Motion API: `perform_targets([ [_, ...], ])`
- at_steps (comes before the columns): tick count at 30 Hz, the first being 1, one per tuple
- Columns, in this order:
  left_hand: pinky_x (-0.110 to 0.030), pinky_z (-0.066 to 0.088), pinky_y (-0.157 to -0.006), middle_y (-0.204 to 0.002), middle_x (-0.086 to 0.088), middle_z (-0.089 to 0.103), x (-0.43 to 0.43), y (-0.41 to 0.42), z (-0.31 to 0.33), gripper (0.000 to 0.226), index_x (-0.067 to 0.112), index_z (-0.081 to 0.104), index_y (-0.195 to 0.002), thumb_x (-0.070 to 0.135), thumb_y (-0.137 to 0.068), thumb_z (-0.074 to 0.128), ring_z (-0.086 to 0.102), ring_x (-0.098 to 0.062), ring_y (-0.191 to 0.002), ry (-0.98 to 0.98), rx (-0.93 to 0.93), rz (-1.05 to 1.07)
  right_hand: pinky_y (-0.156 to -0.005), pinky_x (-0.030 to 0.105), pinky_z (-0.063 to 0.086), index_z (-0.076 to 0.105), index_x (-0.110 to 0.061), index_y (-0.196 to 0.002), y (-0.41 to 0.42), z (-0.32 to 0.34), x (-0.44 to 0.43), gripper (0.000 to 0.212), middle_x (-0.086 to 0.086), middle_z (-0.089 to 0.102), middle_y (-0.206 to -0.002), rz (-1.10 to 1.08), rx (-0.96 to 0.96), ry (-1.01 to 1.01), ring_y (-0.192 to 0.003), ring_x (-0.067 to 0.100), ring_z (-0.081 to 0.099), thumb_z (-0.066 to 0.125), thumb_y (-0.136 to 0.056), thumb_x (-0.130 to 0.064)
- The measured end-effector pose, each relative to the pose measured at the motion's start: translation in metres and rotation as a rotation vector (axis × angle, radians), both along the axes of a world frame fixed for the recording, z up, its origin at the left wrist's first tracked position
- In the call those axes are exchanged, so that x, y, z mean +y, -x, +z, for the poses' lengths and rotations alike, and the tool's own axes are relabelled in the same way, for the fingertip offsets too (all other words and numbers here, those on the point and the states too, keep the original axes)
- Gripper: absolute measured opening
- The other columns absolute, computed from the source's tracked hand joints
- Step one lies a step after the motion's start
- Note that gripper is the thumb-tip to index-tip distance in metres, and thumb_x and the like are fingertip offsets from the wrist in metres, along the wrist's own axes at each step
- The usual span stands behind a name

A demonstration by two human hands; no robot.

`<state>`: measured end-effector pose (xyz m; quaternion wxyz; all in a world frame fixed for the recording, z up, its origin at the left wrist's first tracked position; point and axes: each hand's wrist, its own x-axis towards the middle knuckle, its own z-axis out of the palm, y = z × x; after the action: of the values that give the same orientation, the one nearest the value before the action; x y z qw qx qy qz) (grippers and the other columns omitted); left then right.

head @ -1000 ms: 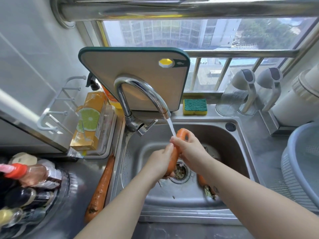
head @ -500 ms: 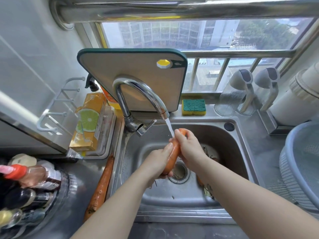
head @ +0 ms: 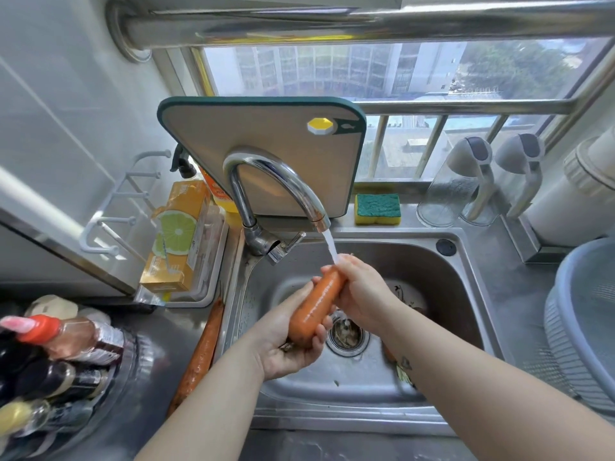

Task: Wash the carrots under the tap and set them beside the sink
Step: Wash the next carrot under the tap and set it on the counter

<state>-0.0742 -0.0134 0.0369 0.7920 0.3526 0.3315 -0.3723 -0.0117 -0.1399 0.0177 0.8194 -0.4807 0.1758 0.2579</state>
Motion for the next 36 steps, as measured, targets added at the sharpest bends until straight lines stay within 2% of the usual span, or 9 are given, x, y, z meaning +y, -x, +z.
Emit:
perform_targets([
  [5,-0.030,0.051,-0.050,-0.075,-0.001,0.062,-0.008,0.000,0.001,0.019,0.023,0.058,-0.089,0.042,-0.088,0.059,0.062,-0.018,-0.064,-0.864,-0.498,-0.501,-0.069,0.040,0.053,0.048,-0.004,-0.078,-0.006,-0.010,0.007,0.030,0.012,0.054,-0.064,-0.115,0.007,0.221,-0.048,0.020,0.060,0.034,-0.102,-0.017],
  [8,-0.039,0.056,-0.060,-0.076,0.000,0.065,-0.009,0.000,-0.002,0.024,0.025,0.059,-0.097,0.046,-0.089,0.050,0.067,-0.020,-0.068,-1.035,-0.578,-0.465,-0.064,0.035,0.054,0.049,-0.002,-0.079,-0.011,-0.009,0.003,0.031,0.017,0.059,-0.069,-0.076,0.060,0.177,-0.056,0.023,0.060,0.034,-0.102,-0.016],
  [15,-0.021,0.043,-0.046,-0.063,-0.004,0.064,-0.001,0.001,0.005,0.032,0.012,0.060,-0.099,0.041,-0.097,0.045,0.056,-0.011,-0.047,-0.475,-0.295,-0.120,-0.063,0.036,0.058,0.060,-0.001,-0.090,-0.009,-0.013,-0.005,0.031,0.014,0.071,-0.079,0.051,0.216,-0.057,-0.072,0.023,0.068,0.036,-0.101,-0.018],
  [19,-0.020,0.046,-0.043,-0.061,-0.006,0.065,0.002,-0.003,0.002,0.037,0.009,0.058,-0.102,0.043,-0.095,0.047,0.057,-0.012,-0.047,-0.370,-0.210,-0.058,-0.089,0.048,0.051,0.065,-0.005,-0.093,-0.006,-0.014,-0.007,0.018,0.011,0.064,-0.088,0.562,-0.066,0.735,-0.084,0.024,0.061,0.047,-0.092,-0.011],
  [23,-0.023,0.050,-0.045,-0.065,-0.007,0.066,0.002,-0.008,-0.003,0.039,0.004,0.060,-0.096,0.042,-0.092,0.053,0.061,-0.014,-0.052,-0.339,-0.162,-0.024,-0.054,0.029,0.032,0.050,-0.015,-0.058,-0.012,0.002,-0.014,0.035,-0.001,0.043,-0.057,0.581,-0.390,1.045,-0.055,0.015,0.039,0.049,-0.093,-0.018],
  [27,-0.025,0.052,-0.048,-0.060,-0.004,0.065,-0.004,-0.016,-0.009,0.034,0.009,0.060,-0.096,0.041,-0.094,0.051,0.062,-0.015,-0.057,-0.393,-0.192,-0.021,-0.067,0.031,0.036,0.053,-0.016,-0.071,-0.013,0.009,-0.014,0.022,0.003,0.050,-0.073,0.348,-0.106,0.558,-0.072,0.016,0.048,0.047,-0.091,-0.017],
  [30,-0.023,0.048,-0.045,-0.059,-0.005,0.063,-0.016,-0.025,-0.010,0.035,0.010,0.060,-0.089,0.042,-0.097,0.045,0.059,-0.013,-0.050,-0.475,-0.251,-0.015,-0.059,0.025,0.048,0.052,-0.012,-0.088,-0.004,0.006,-0.008,0.008,0.003,0.050,-0.070,0.253,0.033,0.085,-0.058,0.011,0.054,0.047,-0.095,-0.010],
  [33,-0.022,0.046,-0.045,-0.063,-0.006,0.062,-0.023,-0.032,-0.012,0.043,0.009,0.062,-0.085,0.046,-0.097,0.043,0.056,-0.014,-0.050,-0.536,-0.281,-0.016,-0.057,0.023,0.050,0.048,-0.011,-0.108,0.001,-0.002,-0.008,0.012,0.004,0.055,-0.080,0.283,-0.069,0.132,-0.067,0.010,0.058,0.050,-0.096,-0.011],
  [36,-0.022,0.045,-0.045,-0.065,-0.007,0.062,-0.026,-0.034,-0.011,0.046,0.009,0.062,-0.089,0.048,-0.098,0.038,0.056,-0.014,-0.050,-0.545,-0.275,0.008,-0.083,0.034,0.049,0.058,-0.011,-0.111,-0.003,-0.001,-0.017,0.024,0.005,0.064,-0.097,0.513,-0.146,0.336,-0.088,0.014,0.059,0.061,-0.091,-0.025],
])
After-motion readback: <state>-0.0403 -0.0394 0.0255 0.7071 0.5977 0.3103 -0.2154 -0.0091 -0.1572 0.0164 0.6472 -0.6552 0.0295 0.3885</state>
